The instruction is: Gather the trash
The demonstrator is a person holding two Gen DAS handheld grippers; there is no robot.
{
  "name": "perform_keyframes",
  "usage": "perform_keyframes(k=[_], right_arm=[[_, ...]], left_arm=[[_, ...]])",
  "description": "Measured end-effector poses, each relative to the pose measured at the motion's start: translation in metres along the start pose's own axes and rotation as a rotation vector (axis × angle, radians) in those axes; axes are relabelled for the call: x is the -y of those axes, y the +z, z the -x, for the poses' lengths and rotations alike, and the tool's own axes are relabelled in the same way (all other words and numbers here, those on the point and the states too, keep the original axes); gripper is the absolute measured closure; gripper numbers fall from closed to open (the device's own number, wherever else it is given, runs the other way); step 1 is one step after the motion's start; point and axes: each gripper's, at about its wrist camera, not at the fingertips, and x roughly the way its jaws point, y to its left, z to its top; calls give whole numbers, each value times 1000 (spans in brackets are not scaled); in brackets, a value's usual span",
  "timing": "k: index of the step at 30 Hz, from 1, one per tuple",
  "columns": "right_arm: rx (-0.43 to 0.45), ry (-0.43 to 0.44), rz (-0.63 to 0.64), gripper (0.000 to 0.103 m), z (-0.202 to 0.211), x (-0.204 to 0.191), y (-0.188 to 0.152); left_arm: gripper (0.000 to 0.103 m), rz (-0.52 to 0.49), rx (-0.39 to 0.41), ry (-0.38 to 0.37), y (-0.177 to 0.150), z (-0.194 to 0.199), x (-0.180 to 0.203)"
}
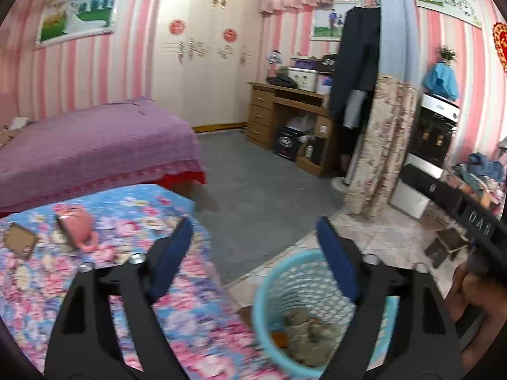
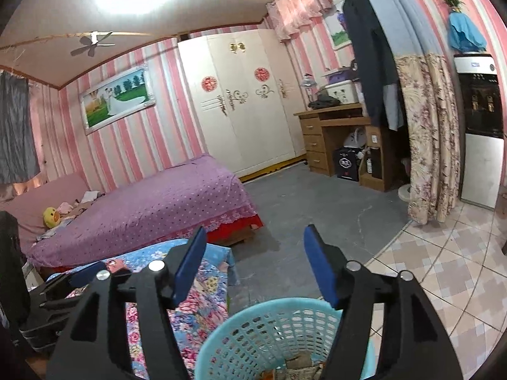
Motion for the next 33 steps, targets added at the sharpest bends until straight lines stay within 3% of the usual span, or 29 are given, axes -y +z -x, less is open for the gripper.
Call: perform_keyframes(k=[1,4,9,13,15,19,24,28,33], right_arm=[[-2,6,9,30,-2,-6,0],[-17,13,40,13,-9,-29,-3],[-25,31,140,8,-13,-81,-11],[-1,180,85,5,4,-113,-20],[-30,236,114,5,18,-129,-43],[-133,290,303,5,49,-169,-119],[-128,307,255,5,70,-179,-158],[-133,304,267,5,71,-190,-167],[-59,268,263,5,80,-194,-167]], left_arm=[[10,-8,1,15,-3,7,-9],[6,-50,9,92,-17,36,-39],[5,-30,10,242,-52,104,-107],[5,-15,28,362,-94,178,-160],[5,-26,26,434,-115,210,-180],[5,30,74,536,-154,269,-217],[5,121,124,583,-185,301,-244],[5,141,157,575,-200,307,-242],[5,156,145,570,-216,304,-245]])
